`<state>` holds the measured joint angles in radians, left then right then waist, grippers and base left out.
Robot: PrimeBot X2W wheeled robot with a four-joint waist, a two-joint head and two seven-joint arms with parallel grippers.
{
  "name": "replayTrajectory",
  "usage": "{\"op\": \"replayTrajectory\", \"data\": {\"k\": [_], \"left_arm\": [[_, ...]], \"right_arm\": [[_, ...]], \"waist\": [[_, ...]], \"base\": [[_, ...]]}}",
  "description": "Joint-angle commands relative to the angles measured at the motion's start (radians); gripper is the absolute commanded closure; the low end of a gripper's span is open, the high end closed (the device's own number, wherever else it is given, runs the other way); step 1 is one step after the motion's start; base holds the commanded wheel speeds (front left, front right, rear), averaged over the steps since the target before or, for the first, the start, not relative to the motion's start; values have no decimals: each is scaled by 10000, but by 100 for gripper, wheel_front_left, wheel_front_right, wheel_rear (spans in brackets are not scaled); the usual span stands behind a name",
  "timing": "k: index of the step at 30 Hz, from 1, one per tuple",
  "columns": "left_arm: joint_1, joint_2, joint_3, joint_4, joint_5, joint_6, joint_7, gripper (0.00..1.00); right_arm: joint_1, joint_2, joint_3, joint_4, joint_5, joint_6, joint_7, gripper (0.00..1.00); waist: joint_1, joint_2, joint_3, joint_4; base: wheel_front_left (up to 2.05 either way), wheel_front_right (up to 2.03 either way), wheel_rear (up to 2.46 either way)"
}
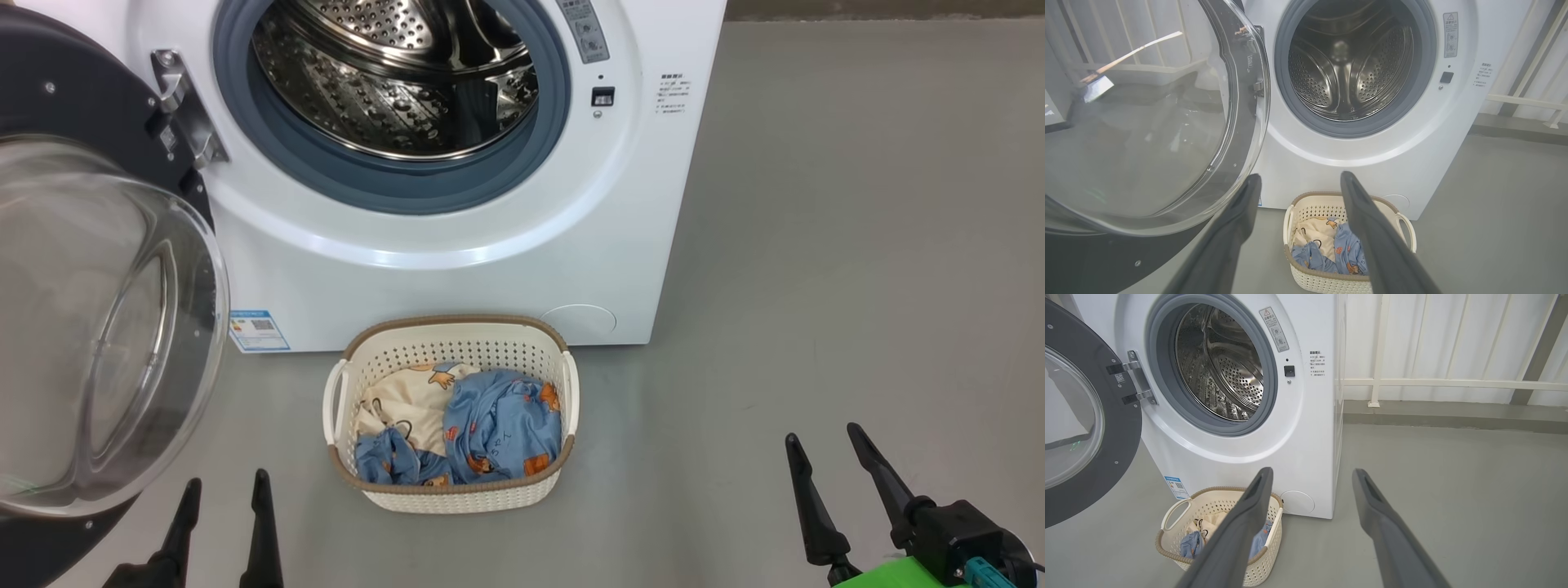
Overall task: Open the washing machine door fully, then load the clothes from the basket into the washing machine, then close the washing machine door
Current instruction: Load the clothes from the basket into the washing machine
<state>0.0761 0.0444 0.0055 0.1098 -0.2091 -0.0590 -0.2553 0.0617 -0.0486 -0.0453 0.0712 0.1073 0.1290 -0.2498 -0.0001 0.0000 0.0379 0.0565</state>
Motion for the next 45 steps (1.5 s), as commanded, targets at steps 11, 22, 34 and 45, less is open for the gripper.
{"op": "replayTrajectory", "data": {"k": [11,22,34,45], "left_arm": [[-583,60,256,-94,-32,42,-65,0],[-687,59,227,-148,-167,84,-65,0],[-686,59,187,-356,-193,277,-65,0],[-569,59,27,-297,-200,170,-65,0]], "right_arm": [[-332,-37,316,-151,20,17,-120,0],[-372,-33,306,-128,97,17,-120,0],[-430,-28,261,-119,110,17,-120,0],[-406,-25,265,-61,127,17,-120,0]], "waist": [[1,0,69,32],[1,0,144,51],[1,0,257,46],[1,0,197,18]], "base": [[18,-18,0],[146,-143,-4],[125,-123,-1],[6,-6,0]]}}
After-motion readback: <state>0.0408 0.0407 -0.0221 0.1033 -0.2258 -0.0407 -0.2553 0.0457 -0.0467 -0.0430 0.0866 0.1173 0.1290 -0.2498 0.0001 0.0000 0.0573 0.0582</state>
